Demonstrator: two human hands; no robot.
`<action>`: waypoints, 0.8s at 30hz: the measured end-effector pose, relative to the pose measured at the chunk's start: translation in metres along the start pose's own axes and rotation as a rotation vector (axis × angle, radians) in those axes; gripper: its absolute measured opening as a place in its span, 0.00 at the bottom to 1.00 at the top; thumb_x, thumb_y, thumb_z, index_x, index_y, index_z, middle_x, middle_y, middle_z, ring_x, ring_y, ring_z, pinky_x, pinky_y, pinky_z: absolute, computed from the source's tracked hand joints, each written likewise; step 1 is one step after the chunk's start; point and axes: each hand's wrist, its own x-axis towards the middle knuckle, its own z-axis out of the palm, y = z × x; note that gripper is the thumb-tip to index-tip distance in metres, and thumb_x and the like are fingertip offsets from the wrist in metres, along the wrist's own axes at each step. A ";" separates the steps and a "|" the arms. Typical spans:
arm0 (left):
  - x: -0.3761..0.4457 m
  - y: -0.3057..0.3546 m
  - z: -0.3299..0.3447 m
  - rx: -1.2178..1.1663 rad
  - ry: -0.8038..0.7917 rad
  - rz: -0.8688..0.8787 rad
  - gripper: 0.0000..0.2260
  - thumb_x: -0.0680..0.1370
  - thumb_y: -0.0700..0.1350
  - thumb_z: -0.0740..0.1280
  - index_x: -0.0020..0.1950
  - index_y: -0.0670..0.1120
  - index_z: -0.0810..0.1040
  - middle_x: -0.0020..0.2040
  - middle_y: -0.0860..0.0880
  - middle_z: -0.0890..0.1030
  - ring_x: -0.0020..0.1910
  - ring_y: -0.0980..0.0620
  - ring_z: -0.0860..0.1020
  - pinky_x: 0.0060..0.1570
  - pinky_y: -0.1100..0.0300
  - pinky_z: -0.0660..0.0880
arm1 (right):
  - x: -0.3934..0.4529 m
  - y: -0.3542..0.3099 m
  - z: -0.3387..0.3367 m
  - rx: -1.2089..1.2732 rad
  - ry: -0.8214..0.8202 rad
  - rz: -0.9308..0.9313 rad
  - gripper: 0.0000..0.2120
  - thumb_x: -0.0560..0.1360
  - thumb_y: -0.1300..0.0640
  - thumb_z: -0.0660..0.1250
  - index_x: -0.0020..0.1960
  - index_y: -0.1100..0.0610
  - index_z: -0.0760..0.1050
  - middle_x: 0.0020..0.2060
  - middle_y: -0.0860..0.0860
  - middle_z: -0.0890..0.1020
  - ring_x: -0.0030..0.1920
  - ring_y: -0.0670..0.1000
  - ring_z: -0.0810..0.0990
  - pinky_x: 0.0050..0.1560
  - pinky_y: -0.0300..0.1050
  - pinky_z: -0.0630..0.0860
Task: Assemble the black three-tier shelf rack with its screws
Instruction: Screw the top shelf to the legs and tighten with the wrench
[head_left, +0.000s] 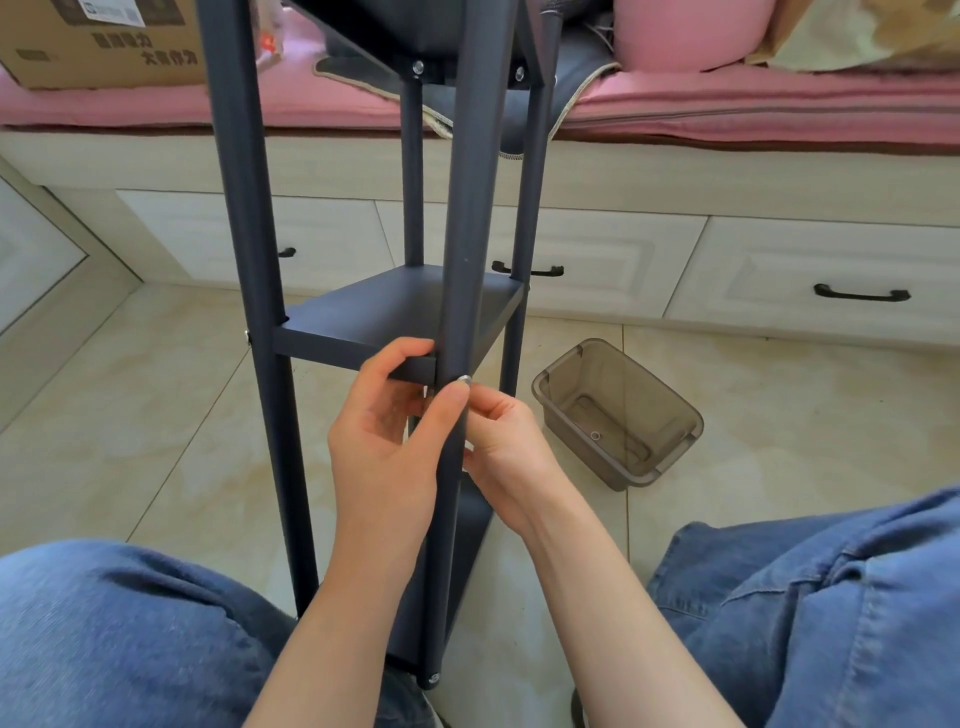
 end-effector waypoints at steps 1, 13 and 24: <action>0.000 -0.001 0.000 0.007 0.000 -0.002 0.16 0.76 0.39 0.75 0.55 0.61 0.81 0.49 0.51 0.86 0.52 0.51 0.84 0.50 0.65 0.78 | 0.001 0.000 0.001 0.000 -0.015 0.005 0.08 0.78 0.58 0.68 0.46 0.51 0.86 0.44 0.51 0.87 0.44 0.47 0.85 0.43 0.38 0.79; -0.001 -0.002 0.001 0.013 0.004 0.019 0.16 0.77 0.38 0.74 0.57 0.58 0.82 0.51 0.51 0.85 0.54 0.50 0.83 0.50 0.66 0.78 | 0.001 -0.004 -0.011 0.032 -0.017 0.002 0.11 0.78 0.57 0.69 0.59 0.60 0.81 0.55 0.62 0.83 0.55 0.55 0.81 0.65 0.58 0.73; -0.002 0.000 0.002 0.019 -0.001 0.020 0.16 0.77 0.39 0.73 0.57 0.59 0.81 0.50 0.52 0.86 0.53 0.52 0.84 0.49 0.68 0.78 | -0.001 -0.014 -0.023 0.024 0.062 0.003 0.05 0.77 0.57 0.70 0.50 0.50 0.84 0.39 0.45 0.84 0.44 0.45 0.78 0.53 0.47 0.72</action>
